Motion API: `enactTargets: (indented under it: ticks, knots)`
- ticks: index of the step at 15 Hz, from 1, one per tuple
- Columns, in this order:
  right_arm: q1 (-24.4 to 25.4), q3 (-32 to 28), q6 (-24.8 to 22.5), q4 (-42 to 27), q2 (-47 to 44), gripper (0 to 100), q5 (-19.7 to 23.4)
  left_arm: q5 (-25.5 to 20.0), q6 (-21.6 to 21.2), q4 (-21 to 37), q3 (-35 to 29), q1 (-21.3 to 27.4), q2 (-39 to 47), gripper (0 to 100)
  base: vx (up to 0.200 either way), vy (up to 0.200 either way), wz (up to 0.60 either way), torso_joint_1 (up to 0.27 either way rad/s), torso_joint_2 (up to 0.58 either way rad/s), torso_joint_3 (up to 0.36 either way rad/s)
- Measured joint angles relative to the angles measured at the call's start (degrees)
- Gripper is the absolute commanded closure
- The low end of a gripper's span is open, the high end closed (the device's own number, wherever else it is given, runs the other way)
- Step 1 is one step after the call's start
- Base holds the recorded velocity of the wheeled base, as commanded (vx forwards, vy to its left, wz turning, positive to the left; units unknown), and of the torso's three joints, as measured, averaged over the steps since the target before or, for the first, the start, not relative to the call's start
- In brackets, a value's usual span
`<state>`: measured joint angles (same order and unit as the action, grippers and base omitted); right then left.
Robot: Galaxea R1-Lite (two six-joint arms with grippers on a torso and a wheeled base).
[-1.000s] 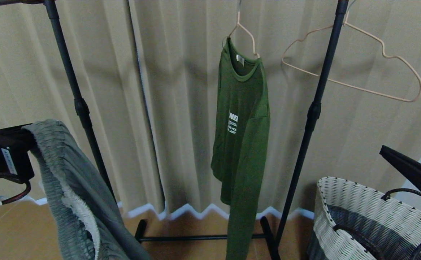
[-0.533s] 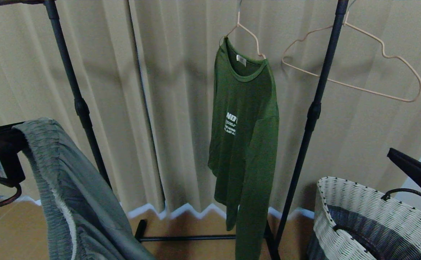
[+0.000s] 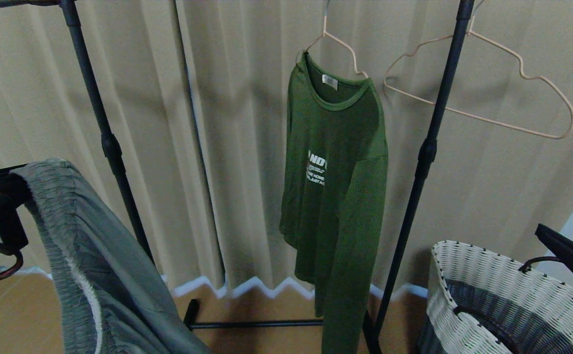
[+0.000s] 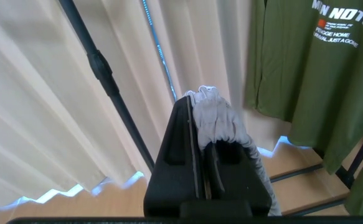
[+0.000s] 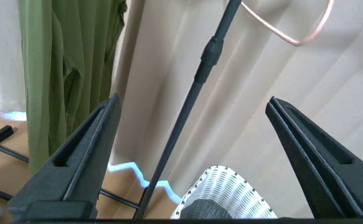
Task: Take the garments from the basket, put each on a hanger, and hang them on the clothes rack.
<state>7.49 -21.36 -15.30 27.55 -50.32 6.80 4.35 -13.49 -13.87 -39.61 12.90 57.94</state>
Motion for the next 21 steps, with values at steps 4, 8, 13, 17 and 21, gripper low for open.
enactTargets:
  ticks: [4,8,13,17,21]
  knots:
    - [-0.2,0.8,0.0,0.1,1.8,0,0.0,0.0,-0.4,0.0,-0.2,0.0,-0.1,100,0.000,0.000,0.00,0.000,0.00,0.000]
    - [-0.2,0.6,0.0,-0.2,2.0,0,-0.3,0.0,-0.5,0.0,0.0,0.0,-0.3,100,0.000,0.000,0.00,0.000,0.00,0.000]
    - [-2.5,0.1,0.0,-0.3,1.2,0,-0.3,-0.1,-0.5,-0.2,0.9,0.1,-1.8,100,0.000,0.000,0.00,0.034,-0.15,-0.165]
    - [-3.4,0.2,0.0,-0.4,0.0,0,-0.3,-0.1,-0.5,-0.4,2.0,0.1,-2.2,100,0.000,0.000,0.00,0.110,-0.49,-0.321]
    - [-3.5,0.3,-0.1,-0.6,-1.2,0,-0.3,-0.1,-0.5,-0.1,2.6,0.1,-2.5,100,0.000,0.000,0.00,0.154,-0.48,-0.315]
